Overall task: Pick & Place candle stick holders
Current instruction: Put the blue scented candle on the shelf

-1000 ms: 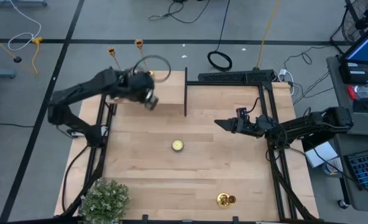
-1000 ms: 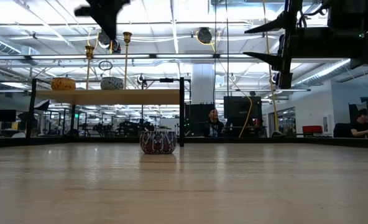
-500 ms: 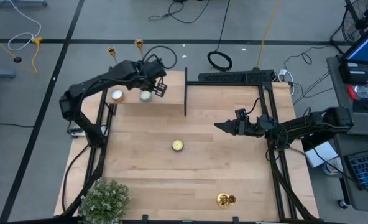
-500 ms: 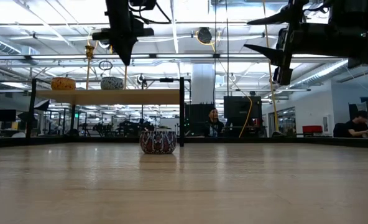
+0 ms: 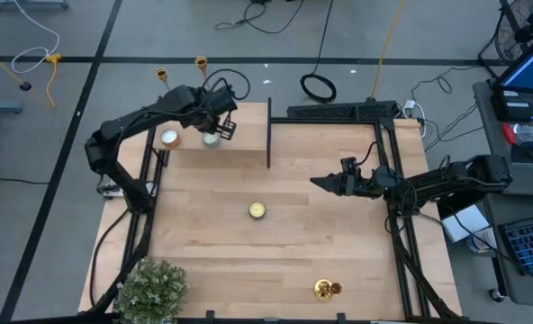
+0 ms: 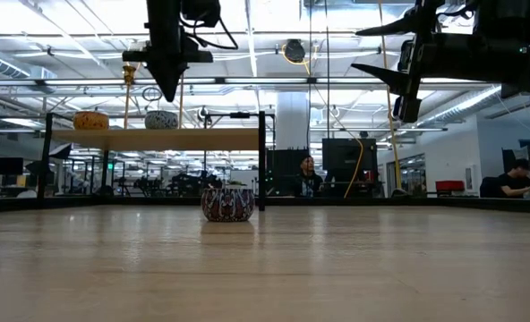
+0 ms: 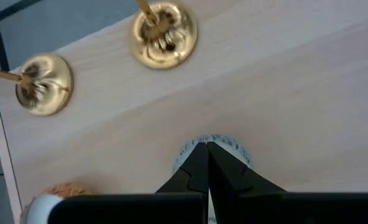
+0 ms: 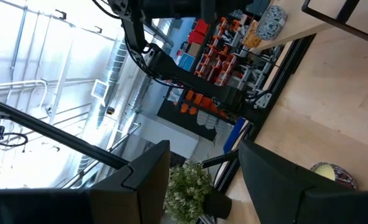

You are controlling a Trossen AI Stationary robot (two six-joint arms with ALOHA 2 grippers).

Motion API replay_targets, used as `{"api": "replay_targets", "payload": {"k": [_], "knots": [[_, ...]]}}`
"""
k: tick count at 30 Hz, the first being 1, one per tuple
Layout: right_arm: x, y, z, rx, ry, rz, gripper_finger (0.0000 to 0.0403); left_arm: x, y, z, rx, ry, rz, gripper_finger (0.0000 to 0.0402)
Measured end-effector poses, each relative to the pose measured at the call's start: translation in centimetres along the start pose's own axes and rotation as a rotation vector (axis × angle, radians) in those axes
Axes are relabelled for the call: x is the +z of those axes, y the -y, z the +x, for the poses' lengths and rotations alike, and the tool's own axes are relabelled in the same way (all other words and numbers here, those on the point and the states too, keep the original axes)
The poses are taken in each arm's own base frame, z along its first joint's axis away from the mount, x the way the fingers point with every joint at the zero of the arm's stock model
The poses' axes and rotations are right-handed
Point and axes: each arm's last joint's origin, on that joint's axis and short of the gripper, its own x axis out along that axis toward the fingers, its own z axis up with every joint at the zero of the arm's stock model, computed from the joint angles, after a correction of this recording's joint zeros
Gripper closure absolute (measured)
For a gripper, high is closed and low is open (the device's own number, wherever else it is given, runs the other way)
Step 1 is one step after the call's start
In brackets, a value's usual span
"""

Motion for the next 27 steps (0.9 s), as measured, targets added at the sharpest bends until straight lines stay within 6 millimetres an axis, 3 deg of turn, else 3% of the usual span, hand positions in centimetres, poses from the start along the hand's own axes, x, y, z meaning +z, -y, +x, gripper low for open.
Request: {"api": "replay_targets", "payload": {"k": [9, 14, 27], "knots": [[0.0, -0.1, 0.0, 0.006, 0.003, -0.001, 0.0211, -1.4, 1.7, 0.4, 0.048, 0.071, 0.029, 0.0401], [0.0, -0.1, 0.0, 0.007, 0.003, 0.0, 0.0211, -1.0, 2.0, 0.4, 0.033, 0.115, 0.004, 0.0401], [0.0, -0.1, 0.0, 0.008, 0.003, 0.014, 0.0211, 0.2, 0.1, 1.4, 0.019, 0.04, -0.035, 0.0401]]}}
